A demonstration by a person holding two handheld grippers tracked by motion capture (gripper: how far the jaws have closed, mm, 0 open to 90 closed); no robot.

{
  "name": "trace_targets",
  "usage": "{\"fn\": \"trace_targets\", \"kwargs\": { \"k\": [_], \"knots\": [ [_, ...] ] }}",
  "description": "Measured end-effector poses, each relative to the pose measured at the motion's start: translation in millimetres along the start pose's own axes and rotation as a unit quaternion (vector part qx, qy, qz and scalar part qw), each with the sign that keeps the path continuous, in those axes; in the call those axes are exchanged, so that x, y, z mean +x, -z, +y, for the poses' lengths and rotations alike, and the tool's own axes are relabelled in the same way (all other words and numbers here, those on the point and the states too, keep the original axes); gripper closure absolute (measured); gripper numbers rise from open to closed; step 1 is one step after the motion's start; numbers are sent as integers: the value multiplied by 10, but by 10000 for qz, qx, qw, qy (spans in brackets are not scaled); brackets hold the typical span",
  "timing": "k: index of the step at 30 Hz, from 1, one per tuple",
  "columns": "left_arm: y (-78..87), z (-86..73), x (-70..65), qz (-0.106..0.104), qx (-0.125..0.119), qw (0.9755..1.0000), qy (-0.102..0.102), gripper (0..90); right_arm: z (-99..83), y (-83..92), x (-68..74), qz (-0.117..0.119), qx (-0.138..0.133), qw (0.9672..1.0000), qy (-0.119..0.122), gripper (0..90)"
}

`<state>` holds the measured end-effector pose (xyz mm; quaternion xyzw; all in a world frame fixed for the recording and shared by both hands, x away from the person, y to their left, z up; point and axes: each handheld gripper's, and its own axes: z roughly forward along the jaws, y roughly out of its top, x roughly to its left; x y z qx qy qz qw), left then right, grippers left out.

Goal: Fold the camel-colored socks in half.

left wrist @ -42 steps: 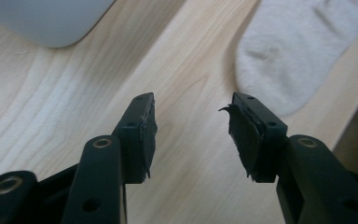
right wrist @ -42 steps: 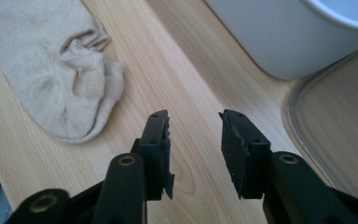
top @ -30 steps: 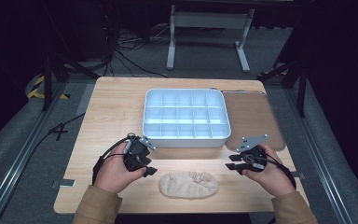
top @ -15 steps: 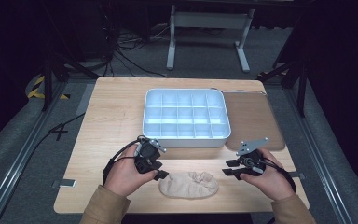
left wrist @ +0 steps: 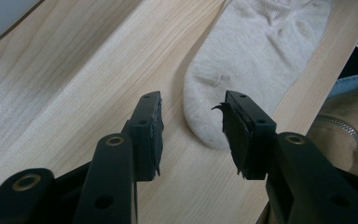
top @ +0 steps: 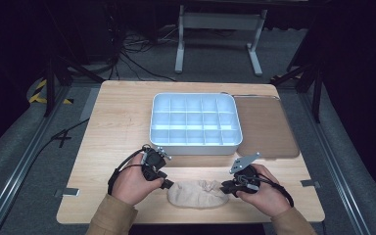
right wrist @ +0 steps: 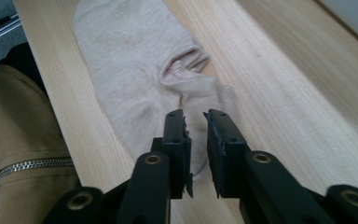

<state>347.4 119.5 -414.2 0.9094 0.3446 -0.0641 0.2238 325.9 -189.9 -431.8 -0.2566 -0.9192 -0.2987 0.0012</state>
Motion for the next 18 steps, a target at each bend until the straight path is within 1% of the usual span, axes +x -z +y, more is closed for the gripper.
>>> {"fn": "trace_targets", "kwargs": {
  "k": [2,5,6,8,11,13,16,18],
  "knots": [
    [-9,-4,0,-11,22,10000,-15,586,8,-25,26,5,84,10000,11,825],
    [-19,-4,-8,0,68,9999,-108,589,7,-67,43,90,166,9998,47,846],
    [-29,-4,-11,-2,71,9999,-151,589,5,-82,42,95,193,9997,103,851],
    [-44,-2,-18,8,107,9998,-194,595,-2,-120,46,72,285,9995,127,861],
    [-71,-3,-15,-17,156,9997,-164,611,-13,-159,41,49,341,9993,149,874],
    [-83,-7,-16,-26,219,9997,-95,619,-19,-178,34,25,372,9992,167,880],
    [-109,-9,-17,-40,271,9996,-97,625,-31,-191,18,28,370,9992,164,890],
    [-132,-9,-27,-57,401,9991,-98,623,-36,-198,13,-6,363,9993,113,892]
  ]
}}
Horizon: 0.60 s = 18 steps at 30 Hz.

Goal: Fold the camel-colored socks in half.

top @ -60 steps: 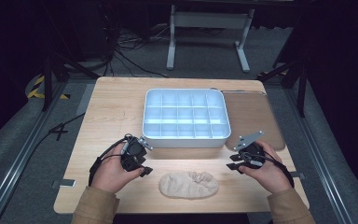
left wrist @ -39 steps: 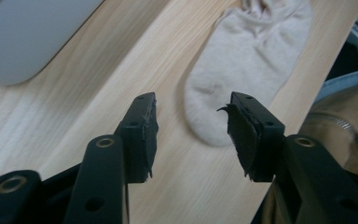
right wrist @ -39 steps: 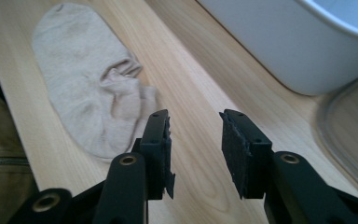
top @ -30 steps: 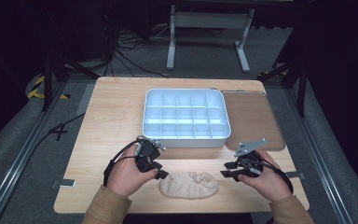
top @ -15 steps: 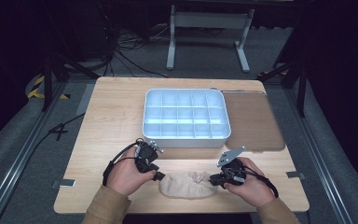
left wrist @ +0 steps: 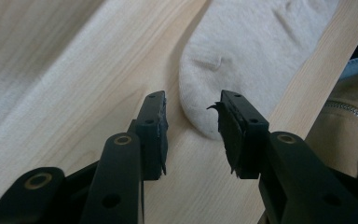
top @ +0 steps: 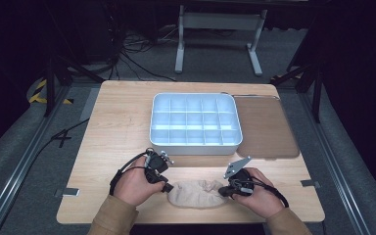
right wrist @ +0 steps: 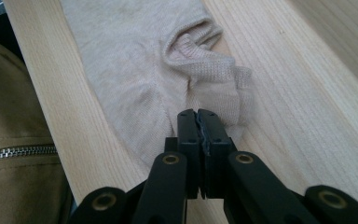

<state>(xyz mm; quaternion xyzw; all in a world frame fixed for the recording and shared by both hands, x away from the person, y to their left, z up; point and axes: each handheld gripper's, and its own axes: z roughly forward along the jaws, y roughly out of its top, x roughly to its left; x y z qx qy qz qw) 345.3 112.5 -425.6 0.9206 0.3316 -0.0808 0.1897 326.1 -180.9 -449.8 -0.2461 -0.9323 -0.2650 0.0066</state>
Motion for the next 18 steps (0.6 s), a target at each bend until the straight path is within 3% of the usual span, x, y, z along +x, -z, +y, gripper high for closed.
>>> {"fn": "trace_targets", "kwargs": {
  "k": [10,18],
  "knots": [
    [-170,21,-23,-74,380,9992,-93,597,-8,-7,-11,3,0,10000,-41,894],
    [-226,56,-74,-11,429,9989,-177,645,-10,-7,-11,-13,1,10000,-34,895]
  ]
}}
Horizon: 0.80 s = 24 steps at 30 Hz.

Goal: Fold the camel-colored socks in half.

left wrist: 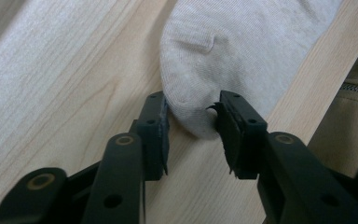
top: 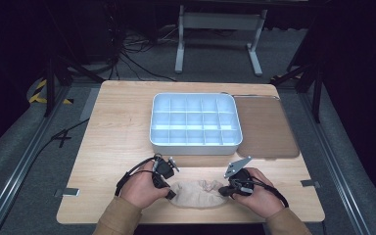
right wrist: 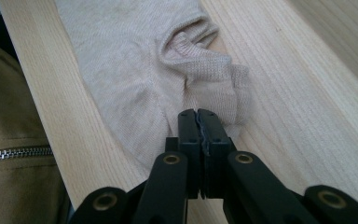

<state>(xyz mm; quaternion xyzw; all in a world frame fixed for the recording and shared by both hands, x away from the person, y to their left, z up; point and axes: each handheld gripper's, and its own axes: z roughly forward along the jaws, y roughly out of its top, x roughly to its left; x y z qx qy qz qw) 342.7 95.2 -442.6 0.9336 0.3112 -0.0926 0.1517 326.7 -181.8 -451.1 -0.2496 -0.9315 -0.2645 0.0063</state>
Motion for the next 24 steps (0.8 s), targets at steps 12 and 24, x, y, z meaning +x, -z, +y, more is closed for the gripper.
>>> {"fn": "trace_targets", "kwargs": {
  "k": [12,24],
  "knots": [
    [-18,68,-92,148,103,9997,152,859,-6,-10,-12,-1,-38,10000,-23,898],
    [176,45,-93,41,-316,9992,233,859,-13,-12,-18,-76,-97,9999,-3,897]
  ]
}}
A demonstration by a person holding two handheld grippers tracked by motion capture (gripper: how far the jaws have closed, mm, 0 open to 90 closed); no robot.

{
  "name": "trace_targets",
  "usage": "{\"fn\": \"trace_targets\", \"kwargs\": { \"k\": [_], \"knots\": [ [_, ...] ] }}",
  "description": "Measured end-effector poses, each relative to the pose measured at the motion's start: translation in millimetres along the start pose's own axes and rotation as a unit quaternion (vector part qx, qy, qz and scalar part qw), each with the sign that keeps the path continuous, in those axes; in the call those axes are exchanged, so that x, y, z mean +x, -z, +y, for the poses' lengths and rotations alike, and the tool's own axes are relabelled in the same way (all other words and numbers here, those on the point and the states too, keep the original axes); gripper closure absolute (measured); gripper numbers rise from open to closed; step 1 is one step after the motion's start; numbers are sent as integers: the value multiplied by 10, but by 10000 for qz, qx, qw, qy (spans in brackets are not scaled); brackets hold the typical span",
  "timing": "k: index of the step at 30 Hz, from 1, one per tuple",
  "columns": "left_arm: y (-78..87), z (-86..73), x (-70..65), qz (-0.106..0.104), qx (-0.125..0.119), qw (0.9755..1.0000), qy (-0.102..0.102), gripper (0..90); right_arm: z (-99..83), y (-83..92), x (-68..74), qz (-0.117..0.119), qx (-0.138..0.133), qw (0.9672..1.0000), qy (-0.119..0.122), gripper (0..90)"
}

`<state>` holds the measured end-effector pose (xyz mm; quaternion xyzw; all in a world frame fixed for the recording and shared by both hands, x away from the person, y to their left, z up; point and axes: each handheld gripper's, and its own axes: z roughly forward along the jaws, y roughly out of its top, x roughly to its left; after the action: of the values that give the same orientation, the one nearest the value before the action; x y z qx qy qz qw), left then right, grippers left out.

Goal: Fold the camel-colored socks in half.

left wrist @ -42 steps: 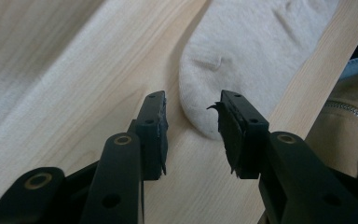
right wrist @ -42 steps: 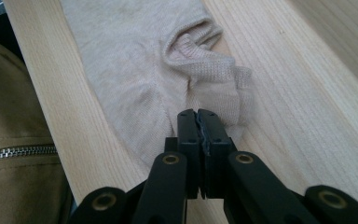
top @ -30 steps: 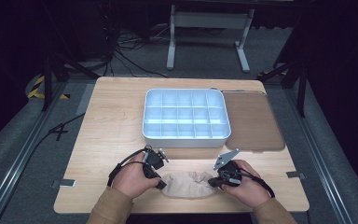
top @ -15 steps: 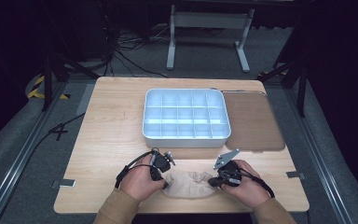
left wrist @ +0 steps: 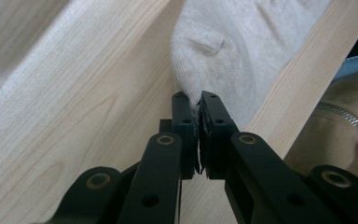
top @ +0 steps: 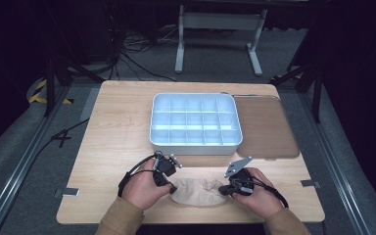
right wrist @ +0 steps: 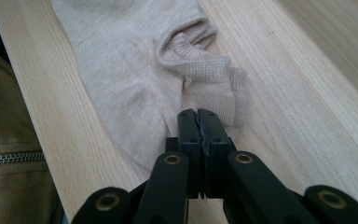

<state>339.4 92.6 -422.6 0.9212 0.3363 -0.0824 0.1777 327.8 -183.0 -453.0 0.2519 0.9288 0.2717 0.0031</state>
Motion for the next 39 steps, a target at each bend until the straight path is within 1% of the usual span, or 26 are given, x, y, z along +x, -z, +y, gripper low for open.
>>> {"fn": "trace_targets", "kwargs": {
  "k": [4,6,8,10,11,12,13,15,19,22,24,25,28,29,30,33,34,35,37,38,39],
  "knots": [
    [43,11,-13,-40,-69,10000,19,859,-13,-4,0,0,-59,10000,3,895],
    [74,24,-24,-80,-111,9999,-34,859,-25,-10,-4,15,-117,9999,105,893],
    [100,35,-45,-94,-101,9999,-23,858,-41,-9,-16,52,-167,9998,53,892],
    [115,49,-55,-105,-131,9998,-75,858,-54,-8,-23,81,-216,9997,46,893],
    [117,55,-60,-118,-185,9997,-87,858,-58,-6,-20,74,-223,9997,41,892],
    [125,63,-70,-125,-183,9997,-67,858,-61,-9,-15,44,-239,9997,43,892],
    [124,72,-75,-169,-208,9996,-93,858,-63,-9,-10,42,-245,9997,57,892],
    [130,92,-89,-177,-232,9995,-139,858,-72,-8,-6,45,-274,9996,78,892],
    [147,123,-115,-167,-280,9993,-191,858,-86,-9,1,7,-313,9995,73,892],
    [156,149,-133,-159,-303,9991,-267,857,-96,-7,12,-32,-347,9993,104,892],
    [157,163,-154,-147,-363,9989,-262,857,-101,-8,18,-50,-361,9993,114,892],
    [166,174,-159,-152,-333,9989,-305,857,-105,-9,20,-54,-379,9992,118,892],
    [171,206,-192,-173,-399,9983,-392,857,-117,-7,28,-75,-417,9990,143,892],
    [171,206,-192,-173,-399,9983,-392,857,-117,-7,28,-75,-417,9990,143,892],
    [176,229,-213,-185,-401,9980,-454,857,-125,-9,32,-100,-441,9989,133,892],
    [174,245,-232,-182,-421,9979,-458,856,-134,-10,34,-91,-475,9987,128,892],
    [173,256,-235,-176,-435,9976,-505,855,-137,-9,34,-103,-483,9987,130,892],
    [171,265,-246,-184,-463,9976,-480,855,-142,-9,36,-108,-504,9986,131,892],
    [173,283,-263,-174,-481,9974,-512,855,-150,-9,40,-139,-526,9984,143,892],
    [170,294,-270,-175,-519,9969,-559,855,-152,-10,41,-152,-538,9983,150,892],
    [174,305,-279,-166,-503,9969,-579,855,-154,-12,46,-159,-552,9982,143,892]
  ]
}}
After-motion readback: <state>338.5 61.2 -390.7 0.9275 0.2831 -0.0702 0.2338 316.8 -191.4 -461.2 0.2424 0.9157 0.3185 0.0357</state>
